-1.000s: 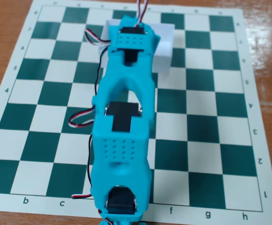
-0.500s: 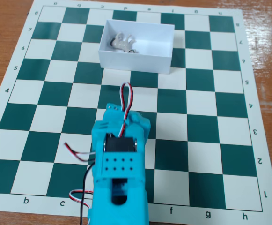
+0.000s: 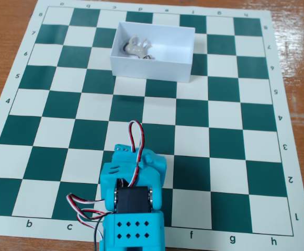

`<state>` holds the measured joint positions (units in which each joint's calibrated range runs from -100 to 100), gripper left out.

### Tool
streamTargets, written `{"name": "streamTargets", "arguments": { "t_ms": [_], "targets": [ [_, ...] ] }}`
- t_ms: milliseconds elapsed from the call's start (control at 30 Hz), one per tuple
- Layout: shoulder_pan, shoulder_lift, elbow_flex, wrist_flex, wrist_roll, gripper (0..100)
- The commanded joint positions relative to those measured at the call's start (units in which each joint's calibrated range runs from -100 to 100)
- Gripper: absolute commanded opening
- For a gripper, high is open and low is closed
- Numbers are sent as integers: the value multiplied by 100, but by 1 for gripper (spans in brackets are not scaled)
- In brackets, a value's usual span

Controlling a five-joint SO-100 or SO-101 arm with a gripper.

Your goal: Grab the toy horse and put it in the box.

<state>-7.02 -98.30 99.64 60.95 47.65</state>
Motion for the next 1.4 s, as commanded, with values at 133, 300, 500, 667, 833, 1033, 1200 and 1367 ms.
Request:
{"name": "streamTargets", "arguments": {
  "t_ms": [133, 300, 500, 667, 833, 1033, 1200, 1367],
  "targets": [
    [138, -126, 36, 1206, 24, 0],
    [16, -126, 36, 1488, 34, 0],
    [9, -126, 36, 1488, 34, 0],
    [9, -126, 36, 1488, 34, 0],
    [9, -126, 36, 1488, 34, 0],
    [9, -126, 36, 1488, 34, 0],
    [9, -126, 36, 1488, 34, 0],
    [9, -126, 36, 1488, 34, 0]
  ]
}}
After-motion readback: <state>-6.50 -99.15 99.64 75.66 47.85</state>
